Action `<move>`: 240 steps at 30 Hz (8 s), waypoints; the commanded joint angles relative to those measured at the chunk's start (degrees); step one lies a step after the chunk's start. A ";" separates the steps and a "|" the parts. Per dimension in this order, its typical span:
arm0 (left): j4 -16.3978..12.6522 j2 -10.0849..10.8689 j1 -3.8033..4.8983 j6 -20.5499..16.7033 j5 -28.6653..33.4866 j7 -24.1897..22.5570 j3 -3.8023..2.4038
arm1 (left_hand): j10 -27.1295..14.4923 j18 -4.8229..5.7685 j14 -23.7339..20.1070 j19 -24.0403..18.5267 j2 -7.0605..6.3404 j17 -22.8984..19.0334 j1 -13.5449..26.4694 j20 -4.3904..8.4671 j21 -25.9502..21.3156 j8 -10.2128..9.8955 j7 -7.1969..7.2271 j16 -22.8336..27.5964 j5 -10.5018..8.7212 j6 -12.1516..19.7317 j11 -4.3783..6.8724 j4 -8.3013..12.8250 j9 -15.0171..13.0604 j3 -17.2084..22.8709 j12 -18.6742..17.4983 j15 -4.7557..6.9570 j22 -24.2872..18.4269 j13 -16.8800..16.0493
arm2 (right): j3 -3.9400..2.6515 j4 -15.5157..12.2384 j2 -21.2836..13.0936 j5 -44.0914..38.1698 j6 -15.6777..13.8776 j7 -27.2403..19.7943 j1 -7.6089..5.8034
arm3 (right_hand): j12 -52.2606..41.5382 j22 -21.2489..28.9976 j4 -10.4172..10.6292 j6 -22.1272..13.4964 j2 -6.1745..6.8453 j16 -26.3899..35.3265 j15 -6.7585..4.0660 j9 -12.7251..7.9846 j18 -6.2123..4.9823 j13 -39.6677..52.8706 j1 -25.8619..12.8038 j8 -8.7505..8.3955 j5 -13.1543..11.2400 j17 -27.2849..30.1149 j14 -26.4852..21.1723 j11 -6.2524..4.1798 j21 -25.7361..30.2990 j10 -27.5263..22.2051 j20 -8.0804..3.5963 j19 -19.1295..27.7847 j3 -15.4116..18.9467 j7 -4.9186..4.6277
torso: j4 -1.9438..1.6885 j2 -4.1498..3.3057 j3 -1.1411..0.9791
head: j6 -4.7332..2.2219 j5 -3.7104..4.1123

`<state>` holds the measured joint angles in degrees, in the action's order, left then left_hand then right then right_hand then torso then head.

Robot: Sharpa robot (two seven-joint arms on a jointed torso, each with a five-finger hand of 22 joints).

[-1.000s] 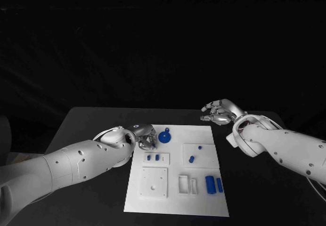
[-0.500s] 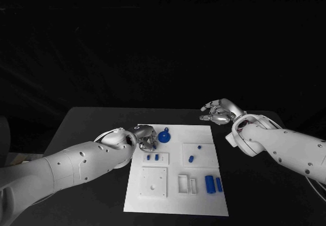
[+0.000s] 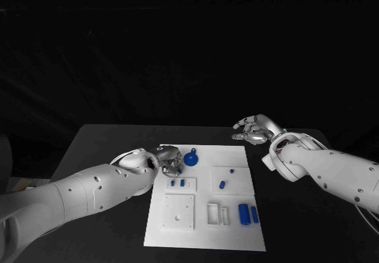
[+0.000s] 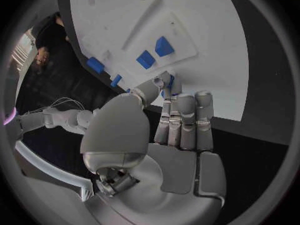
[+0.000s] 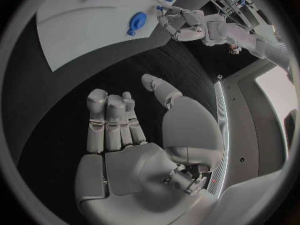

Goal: Assemble the parts on the task board

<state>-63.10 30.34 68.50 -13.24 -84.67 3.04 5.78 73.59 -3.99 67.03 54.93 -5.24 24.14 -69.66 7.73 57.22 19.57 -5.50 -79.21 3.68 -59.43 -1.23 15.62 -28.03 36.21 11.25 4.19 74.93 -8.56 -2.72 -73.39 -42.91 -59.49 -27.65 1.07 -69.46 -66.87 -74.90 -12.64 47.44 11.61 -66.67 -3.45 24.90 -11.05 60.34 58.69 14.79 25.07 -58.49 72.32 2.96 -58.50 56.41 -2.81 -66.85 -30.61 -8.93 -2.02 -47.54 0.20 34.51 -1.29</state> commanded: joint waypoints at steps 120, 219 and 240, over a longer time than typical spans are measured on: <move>-6.56 10.49 0.35 -4.57 65.26 -13.71 -1.15 | -6.55 1.91 -19.19 -22.41 -2.41 -14.78 3.70 -9.79 -21.46 -2.16 -4.01 39.76 0.31 9.88 -6.39 -0.63 0.64 0.46 -6.69 -12.04 -6.71 0.72 | 4.05 2.31 4.20 -44.77 12.51 7.49 6.56 | 53.88 -1.10 1.78 9.33 2.42 1.91 0.09 2.27 -3.95 -41.99 7.68 5.60 -21.44 8.36 0.80 0.09 4.52 13.56 0.87 -1.86 -18.06 1.67 | -0.30 0.00 -0.06 | 0.24 2.20; -3.24 5.89 1.45 -6.49 66.55 -14.73 -1.13 | -6.65 1.96 -18.22 -22.35 -1.83 -13.92 3.77 -9.73 -21.94 -1.78 -3.79 41.26 0.41 9.72 -6.44 -0.75 0.52 0.24 -6.71 -11.92 -6.39 1.05 | 7.33 -7.11 15.18 -53.26 2.20 11.43 14.32 | 55.25 -1.05 0.15 14.33 3.11 2.28 -1.71 2.85 -3.95 -40.18 9.18 6.48 -21.72 9.84 2.51 -1.75 3.57 19.62 -0.66 -3.93 -22.70 3.59 | -0.92 2.06 0.92 | 3.80 -5.31; -3.13 5.96 1.45 -6.36 66.53 -14.64 -1.13 | -6.69 1.98 -18.20 -22.35 -1.82 -13.83 3.83 -9.74 -22.01 -1.78 -3.80 41.44 0.38 9.76 -6.47 -0.81 0.53 0.20 -6.73 -11.93 -6.36 1.09 | 7.67 -5.33 15.07 -53.17 4.45 11.28 14.33 | 55.32 -1.06 0.15 14.37 3.08 2.28 -1.70 2.87 -3.95 -40.16 9.11 6.48 -21.69 9.86 2.54 -1.74 3.54 19.66 -0.68 -3.96 -22.68 3.59 | -0.91 2.43 0.92 | 4.71 -5.44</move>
<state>-66.13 36.40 69.87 -19.54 -17.86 -10.85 4.69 67.13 -2.14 48.28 32.87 -7.54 10.25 -65.73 -1.94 35.48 17.53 -9.51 -37.94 3.93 -49.94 -7.67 14.99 -27.45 36.67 4.82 -7.74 68.52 -7.53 4.91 -78.79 -27.97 -111.82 -24.33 12.38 -55.18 -11.70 -74.92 -12.41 61.55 14.42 -64.73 -5.15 27.72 -11.93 20.12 67.65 21.44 3.32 -48.72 75.24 1.10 -54.72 71.16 -3.24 -70.74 -53.28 -5.23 -2.90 -45.12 1.14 39.19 -6.65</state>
